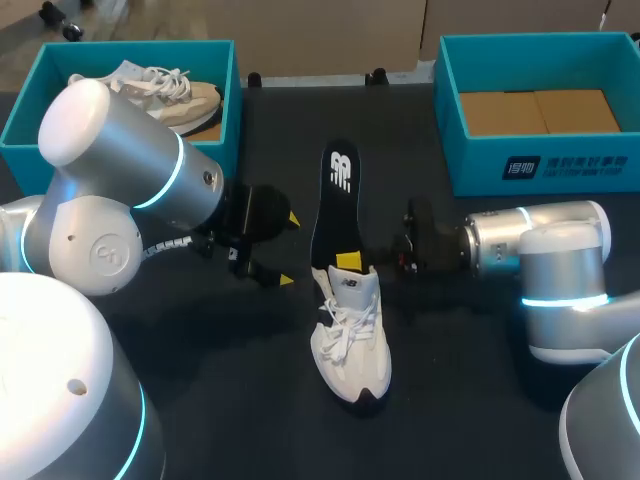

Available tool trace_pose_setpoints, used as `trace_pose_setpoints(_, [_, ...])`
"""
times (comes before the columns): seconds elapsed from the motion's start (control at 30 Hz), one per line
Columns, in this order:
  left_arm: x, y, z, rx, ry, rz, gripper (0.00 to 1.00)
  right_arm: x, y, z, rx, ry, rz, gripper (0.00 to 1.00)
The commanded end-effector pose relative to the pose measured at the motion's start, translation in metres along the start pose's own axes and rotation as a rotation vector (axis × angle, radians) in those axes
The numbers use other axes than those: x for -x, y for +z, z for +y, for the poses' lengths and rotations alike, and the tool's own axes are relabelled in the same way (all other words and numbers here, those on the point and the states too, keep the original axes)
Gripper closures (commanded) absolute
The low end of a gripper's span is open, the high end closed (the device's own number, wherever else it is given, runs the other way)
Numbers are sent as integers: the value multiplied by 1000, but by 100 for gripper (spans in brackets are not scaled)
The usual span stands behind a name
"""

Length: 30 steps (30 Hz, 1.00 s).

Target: Take the shoe out of the shoebox, open the shoe tongue, remove and reinsert the insole, then place the shoe into the shoebox

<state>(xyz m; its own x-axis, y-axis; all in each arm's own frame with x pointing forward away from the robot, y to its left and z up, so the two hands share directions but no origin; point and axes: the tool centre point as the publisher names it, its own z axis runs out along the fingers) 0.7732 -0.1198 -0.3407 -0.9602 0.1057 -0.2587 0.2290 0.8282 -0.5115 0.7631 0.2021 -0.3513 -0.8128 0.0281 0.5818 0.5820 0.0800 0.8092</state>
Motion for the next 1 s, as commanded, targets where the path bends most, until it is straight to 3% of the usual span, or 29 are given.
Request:
trace_pose_setpoints(0.03, [0, 0, 0, 3, 0, 0, 0, -2, -1, 1, -1, -7, -16, 100])
trace_pose_setpoints(0.17, [0, 0, 0, 3, 0, 0, 0, -2, -2, 6, -8, -21, -21, 100])
trace_pose_setpoints(0.2, [0, 0, 0, 3, 0, 0, 0, -2, -2, 7, -8, -23, -21, 96])
trace_pose_setpoints(0.23, [0, 0, 0, 3, 0, 0, 0, -2, -2, 7, -10, -25, -21, 86])
trace_pose_setpoints(0.33, [0, 0, 0, 3, 0, 0, 0, -3, -2, 10, -8, -37, -24, 82])
trace_pose_setpoints(0.63, [0, 0, 0, 3, 0, 0, 0, -7, -4, 26, -17, -74, -30, 76])
trace_pose_setpoints(0.73, [0, 0, 0, 3, 0, 0, 0, -4, -4, 29, -38, -52, -26, 84])
trace_pose_setpoints(0.77, [0, 0, 0, 3, 0, 0, 0, -2, -4, 30, -45, -45, -24, 99])
trace_pose_setpoints(1.0, [0, 0, 0, 3, 0, 0, 0, 11, -4, 23, -68, 19, -16, 100])
